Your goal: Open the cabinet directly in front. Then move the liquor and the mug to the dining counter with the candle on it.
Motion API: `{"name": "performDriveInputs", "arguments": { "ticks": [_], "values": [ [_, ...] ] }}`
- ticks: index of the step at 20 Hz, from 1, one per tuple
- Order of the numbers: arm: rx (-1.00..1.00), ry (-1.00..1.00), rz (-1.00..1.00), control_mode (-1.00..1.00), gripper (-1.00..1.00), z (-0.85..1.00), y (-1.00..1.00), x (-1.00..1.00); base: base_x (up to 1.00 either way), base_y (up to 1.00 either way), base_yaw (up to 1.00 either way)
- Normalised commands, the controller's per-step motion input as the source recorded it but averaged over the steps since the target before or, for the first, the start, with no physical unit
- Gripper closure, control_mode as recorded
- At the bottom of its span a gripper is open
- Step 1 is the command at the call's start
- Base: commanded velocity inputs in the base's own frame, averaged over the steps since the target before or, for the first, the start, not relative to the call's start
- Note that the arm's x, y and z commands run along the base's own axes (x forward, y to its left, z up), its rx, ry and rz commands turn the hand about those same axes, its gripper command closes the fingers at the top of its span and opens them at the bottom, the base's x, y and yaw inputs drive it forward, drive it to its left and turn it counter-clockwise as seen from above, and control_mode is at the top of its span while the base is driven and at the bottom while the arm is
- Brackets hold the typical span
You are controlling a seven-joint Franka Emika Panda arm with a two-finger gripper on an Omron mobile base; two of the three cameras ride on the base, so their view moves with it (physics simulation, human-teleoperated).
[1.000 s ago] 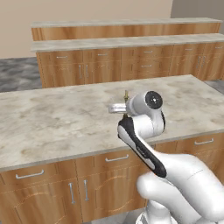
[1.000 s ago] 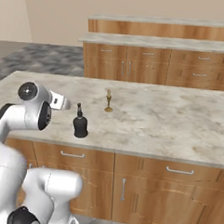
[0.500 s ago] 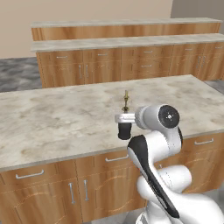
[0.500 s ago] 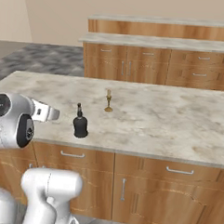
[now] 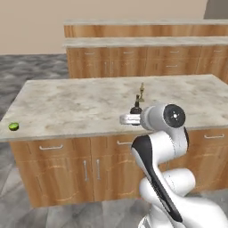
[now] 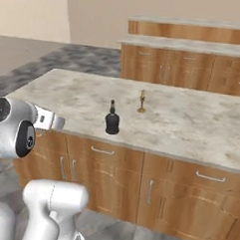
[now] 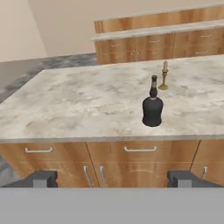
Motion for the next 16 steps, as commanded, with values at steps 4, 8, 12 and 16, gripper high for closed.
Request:
{"name": "performDriveInputs", "arguments": {
  "ticks": [4, 8, 12, 16],
  "values": [
    [0.00, 0.00, 0.00, 1.00, -1.00, 0.00, 0.00, 0.00, -0.24, 0.00, 0.96],
    [0.00, 0.00, 0.00, 1.00, -1.00, 0.00, 0.00, 0.00, 0.00, 0.00, 1.00],
    [0.00, 0.00, 0.00, 1.00, -1.00, 0.00, 0.00, 0.00, 0.00, 0.00, 1.00],
    [0.00, 0.00, 0.00, 1.00, -1.00, 0.00, 0.00, 0.00, 0.00, 0.00, 1.00]
  ]
}}
